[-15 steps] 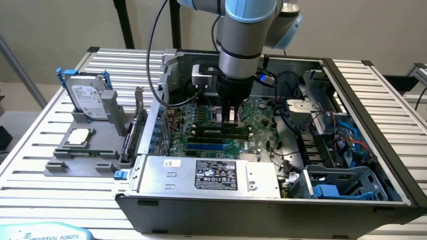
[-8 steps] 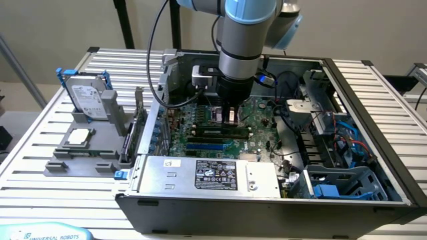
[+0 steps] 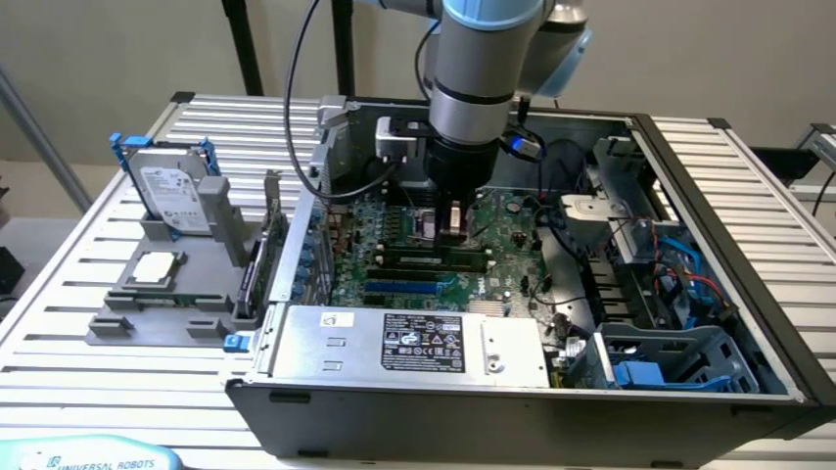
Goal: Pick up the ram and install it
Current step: 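Insert the ram into the slot, then press down the ram until it locks into place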
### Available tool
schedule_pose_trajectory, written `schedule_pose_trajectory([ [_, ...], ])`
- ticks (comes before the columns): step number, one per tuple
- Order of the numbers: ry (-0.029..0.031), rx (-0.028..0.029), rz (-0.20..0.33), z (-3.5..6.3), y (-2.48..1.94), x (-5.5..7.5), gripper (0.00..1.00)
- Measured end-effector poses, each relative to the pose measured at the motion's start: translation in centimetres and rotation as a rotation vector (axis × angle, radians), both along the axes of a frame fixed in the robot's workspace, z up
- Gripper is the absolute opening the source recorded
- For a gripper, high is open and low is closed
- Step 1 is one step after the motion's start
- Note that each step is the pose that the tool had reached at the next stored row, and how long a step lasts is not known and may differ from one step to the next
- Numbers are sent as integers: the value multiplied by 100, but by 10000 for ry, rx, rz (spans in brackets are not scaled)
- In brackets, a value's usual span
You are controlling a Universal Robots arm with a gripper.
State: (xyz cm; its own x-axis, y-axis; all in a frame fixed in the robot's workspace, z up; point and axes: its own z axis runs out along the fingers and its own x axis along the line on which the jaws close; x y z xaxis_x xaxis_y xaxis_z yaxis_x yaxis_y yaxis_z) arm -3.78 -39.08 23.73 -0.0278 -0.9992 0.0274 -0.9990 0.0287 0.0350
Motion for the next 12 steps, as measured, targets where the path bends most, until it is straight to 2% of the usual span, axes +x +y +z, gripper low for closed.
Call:
schedule_pose_trajectory([
  [3, 0, 129, 0, 62, -2, -3, 21],
  [4, -1, 195, 1, 69, -3, -5, 13],
  [5, -1, 235, 0, 72, -3, -6, 13],
  [6, -2, 256, 0, 72, -4, -7, 11],
  [12, -1, 256, 1, 73, -4, -6, 11],
])
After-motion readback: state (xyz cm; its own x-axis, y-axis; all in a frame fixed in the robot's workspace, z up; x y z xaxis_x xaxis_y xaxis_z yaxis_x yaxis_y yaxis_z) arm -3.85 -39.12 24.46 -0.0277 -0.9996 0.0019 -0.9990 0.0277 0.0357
